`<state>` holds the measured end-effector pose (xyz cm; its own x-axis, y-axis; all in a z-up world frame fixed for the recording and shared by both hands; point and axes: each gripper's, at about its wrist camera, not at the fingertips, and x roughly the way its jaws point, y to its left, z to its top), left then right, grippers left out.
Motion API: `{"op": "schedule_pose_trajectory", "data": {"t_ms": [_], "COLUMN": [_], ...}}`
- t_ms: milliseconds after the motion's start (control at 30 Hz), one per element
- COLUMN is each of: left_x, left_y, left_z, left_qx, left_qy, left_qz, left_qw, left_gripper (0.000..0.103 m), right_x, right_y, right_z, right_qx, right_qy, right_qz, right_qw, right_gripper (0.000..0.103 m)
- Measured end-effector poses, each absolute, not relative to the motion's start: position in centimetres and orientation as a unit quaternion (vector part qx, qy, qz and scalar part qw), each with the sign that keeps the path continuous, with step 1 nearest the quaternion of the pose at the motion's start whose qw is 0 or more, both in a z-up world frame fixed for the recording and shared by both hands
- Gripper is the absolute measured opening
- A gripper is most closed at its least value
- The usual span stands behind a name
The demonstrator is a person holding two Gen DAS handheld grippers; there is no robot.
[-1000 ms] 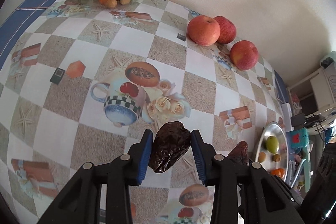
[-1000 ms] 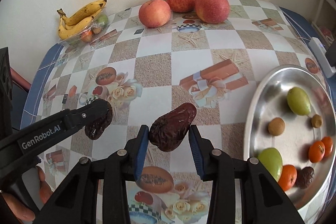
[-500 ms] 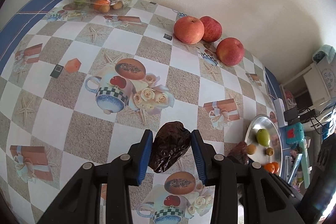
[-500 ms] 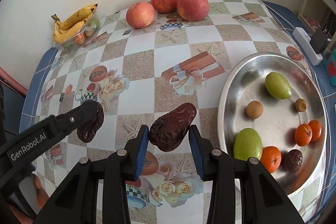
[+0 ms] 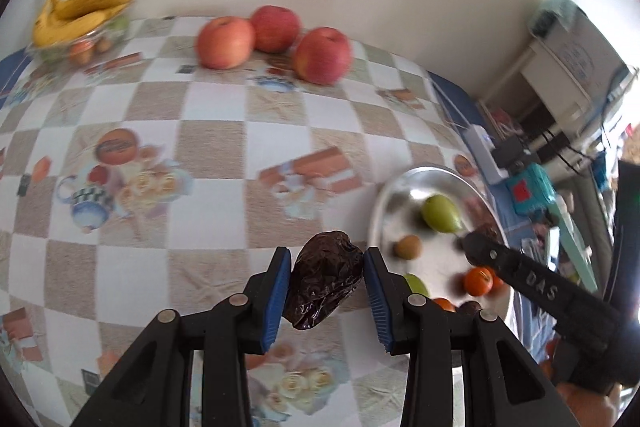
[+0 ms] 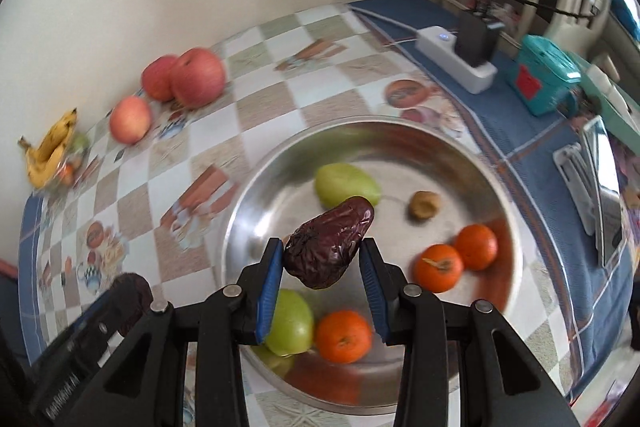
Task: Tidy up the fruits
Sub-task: 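Carry both dark dates over the steel plate and open both tools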
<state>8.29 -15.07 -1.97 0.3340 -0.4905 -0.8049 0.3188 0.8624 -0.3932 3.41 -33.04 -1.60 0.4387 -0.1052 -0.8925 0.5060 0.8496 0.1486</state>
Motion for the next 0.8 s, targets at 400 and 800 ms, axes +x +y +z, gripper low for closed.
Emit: {"op": "schedule_pose_trajectory", "data": {"t_ms": [400, 800], "left_x": [6.2, 8.7], "left_y": [-20.6, -16.0], "left_z": [-1.6, -3.3], "left_qx": [-0.04, -0.023], "left_qy": [0.501, 0.528], "left_qz": [-0.343, -0.21], "left_qw": [0.794, 0.823], "left_gripper": [0.049, 0.083], "right_x": [2.8, 3.3], "right_y": [-34.2, -33.0], "right_z": [-0.8, -2.2], "right_qx": [0.217, 0.208], "right_qy": [0.479, 0.505], "right_qz": [-0.196, -0.179], "right_qw": [0.828, 0.818], "right_gripper": [0.041, 0.046]}}
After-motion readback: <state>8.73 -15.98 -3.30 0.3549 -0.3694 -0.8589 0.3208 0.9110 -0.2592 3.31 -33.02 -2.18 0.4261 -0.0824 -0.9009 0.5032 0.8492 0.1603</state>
